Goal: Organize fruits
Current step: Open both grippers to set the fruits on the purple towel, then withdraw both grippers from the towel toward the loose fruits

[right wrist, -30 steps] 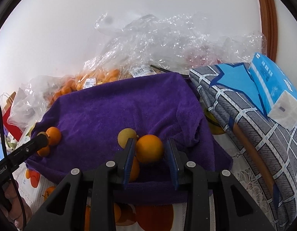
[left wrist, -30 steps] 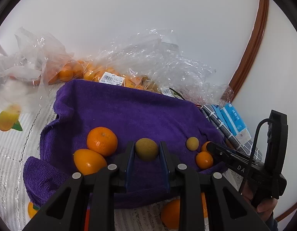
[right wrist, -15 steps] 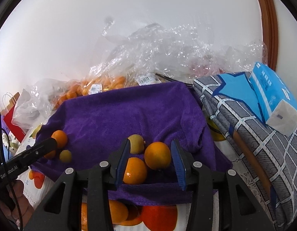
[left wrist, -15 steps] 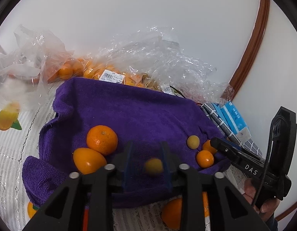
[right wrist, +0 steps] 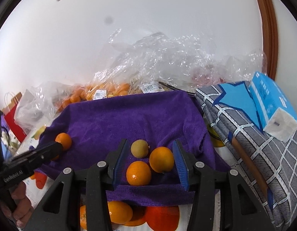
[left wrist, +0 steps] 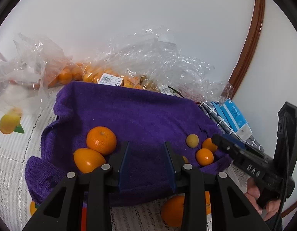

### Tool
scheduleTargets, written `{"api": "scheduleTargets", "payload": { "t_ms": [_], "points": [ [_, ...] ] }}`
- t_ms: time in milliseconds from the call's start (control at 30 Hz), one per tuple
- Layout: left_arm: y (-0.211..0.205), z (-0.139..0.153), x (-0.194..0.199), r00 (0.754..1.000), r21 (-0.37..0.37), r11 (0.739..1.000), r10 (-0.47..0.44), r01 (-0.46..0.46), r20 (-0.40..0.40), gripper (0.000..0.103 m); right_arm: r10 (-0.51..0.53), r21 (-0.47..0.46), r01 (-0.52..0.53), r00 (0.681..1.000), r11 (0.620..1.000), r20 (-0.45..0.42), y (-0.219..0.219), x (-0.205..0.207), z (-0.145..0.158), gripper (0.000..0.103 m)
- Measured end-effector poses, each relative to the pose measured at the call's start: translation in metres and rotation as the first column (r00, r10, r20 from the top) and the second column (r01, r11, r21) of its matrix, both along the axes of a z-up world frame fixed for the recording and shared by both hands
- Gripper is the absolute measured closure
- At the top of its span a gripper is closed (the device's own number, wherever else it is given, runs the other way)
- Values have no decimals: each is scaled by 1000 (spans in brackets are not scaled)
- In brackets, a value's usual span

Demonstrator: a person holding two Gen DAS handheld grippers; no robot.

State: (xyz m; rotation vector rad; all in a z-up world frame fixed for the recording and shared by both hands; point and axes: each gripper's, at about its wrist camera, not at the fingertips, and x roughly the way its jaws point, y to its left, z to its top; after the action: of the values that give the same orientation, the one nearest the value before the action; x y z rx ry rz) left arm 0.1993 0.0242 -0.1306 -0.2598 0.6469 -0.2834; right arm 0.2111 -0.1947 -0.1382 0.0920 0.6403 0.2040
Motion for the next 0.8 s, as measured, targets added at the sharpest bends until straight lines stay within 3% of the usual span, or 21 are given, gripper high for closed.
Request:
{"api": "scheduleTargets", "payload": {
  "t_ms": [333, 633, 800],
  "points": [
    [12, -1, 2, 1000, -54, 998, 21, -22, -18, 70, 43, -39, -41, 998, 998, 46, 14, -12, 6, 51],
    [10, 4, -5, 1000, -35, 999, 23, -23, 2, 70, 29, -6, -29, 999, 1000, 46, 8, -13, 8, 51],
    [9, 31, -20, 997, 9, 1000, 23, -24, 67, 70, 63, 1, -63, 996, 998, 56, 10, -19, 14, 51]
  ]
}}
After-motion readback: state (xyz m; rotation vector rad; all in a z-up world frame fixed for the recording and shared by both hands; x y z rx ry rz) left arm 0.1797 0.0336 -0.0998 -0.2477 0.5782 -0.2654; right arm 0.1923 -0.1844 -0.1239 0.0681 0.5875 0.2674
